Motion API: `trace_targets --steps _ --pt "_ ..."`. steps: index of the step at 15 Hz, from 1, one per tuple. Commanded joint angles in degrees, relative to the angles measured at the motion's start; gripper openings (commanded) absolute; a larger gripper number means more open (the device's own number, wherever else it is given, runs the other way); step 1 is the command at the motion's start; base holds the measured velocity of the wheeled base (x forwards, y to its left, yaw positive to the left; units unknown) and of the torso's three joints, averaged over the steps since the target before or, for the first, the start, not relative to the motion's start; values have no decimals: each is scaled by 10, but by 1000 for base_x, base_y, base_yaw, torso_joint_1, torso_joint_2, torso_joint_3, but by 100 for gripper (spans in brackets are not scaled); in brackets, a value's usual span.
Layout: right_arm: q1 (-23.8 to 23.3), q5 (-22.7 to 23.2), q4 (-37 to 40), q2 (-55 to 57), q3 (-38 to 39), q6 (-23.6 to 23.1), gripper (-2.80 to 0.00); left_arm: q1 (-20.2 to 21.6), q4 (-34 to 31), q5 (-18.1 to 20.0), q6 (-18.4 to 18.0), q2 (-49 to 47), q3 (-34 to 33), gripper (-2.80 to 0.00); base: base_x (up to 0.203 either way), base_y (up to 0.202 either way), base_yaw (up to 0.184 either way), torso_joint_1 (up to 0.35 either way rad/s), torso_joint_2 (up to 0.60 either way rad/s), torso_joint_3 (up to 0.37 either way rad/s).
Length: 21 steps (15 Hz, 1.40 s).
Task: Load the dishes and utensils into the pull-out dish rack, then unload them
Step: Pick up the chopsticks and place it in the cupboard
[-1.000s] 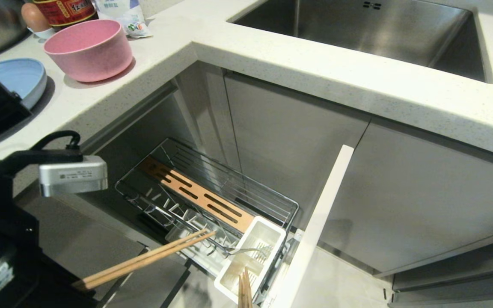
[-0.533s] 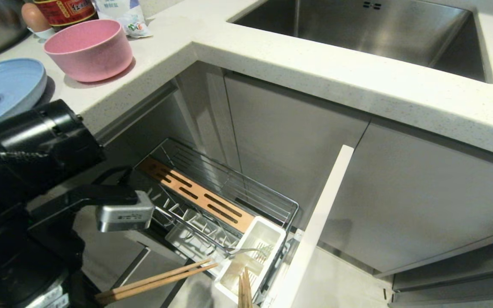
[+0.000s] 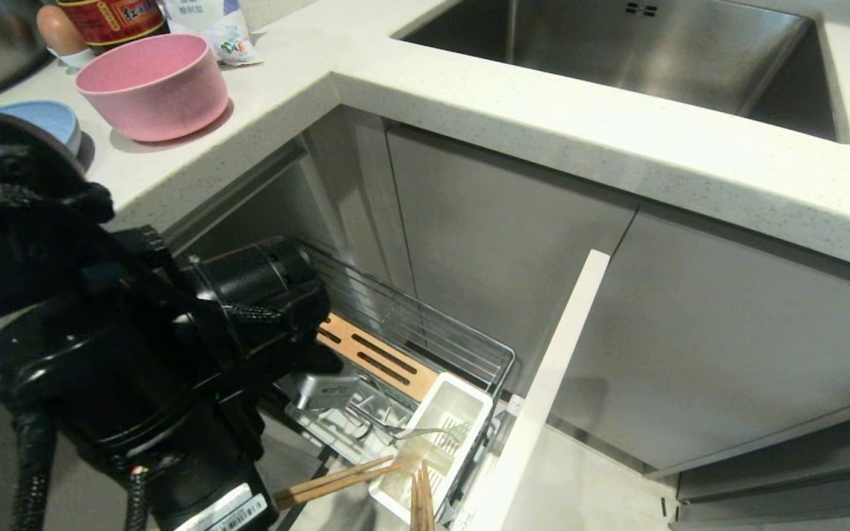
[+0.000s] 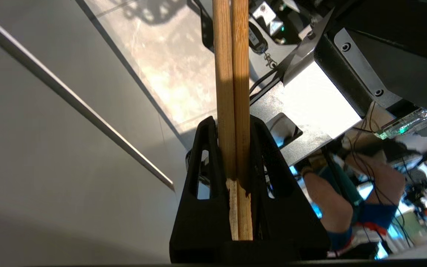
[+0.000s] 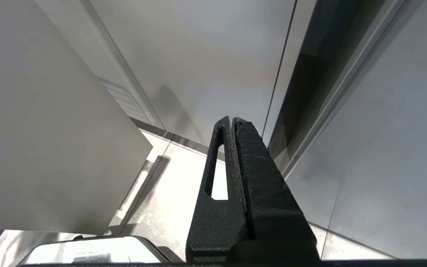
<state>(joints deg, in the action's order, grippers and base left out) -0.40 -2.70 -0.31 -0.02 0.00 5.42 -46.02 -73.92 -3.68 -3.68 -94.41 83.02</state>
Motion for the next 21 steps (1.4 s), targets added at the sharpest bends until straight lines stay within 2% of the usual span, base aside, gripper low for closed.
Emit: trace_targets --steps 1,10,14,21 --pt "0 0 0 -2 0 0 -280 -4 -2 -1 2 -34 0 -280 0 0 0 0 0 0" --pt "0 0 0 -2 0 0 -280 -3 27 -1 4 -113 11 -280 0 0 0 0 0 0" --pt "1 0 0 -2 0 0 -280 -3 53 -1 40 -150 22 -280 0 0 0 0 0 0" --pt "0 0 0 -2 0 0 -280 -3 53 3 48 -196 48 -280 0 0 0 0 0 0"
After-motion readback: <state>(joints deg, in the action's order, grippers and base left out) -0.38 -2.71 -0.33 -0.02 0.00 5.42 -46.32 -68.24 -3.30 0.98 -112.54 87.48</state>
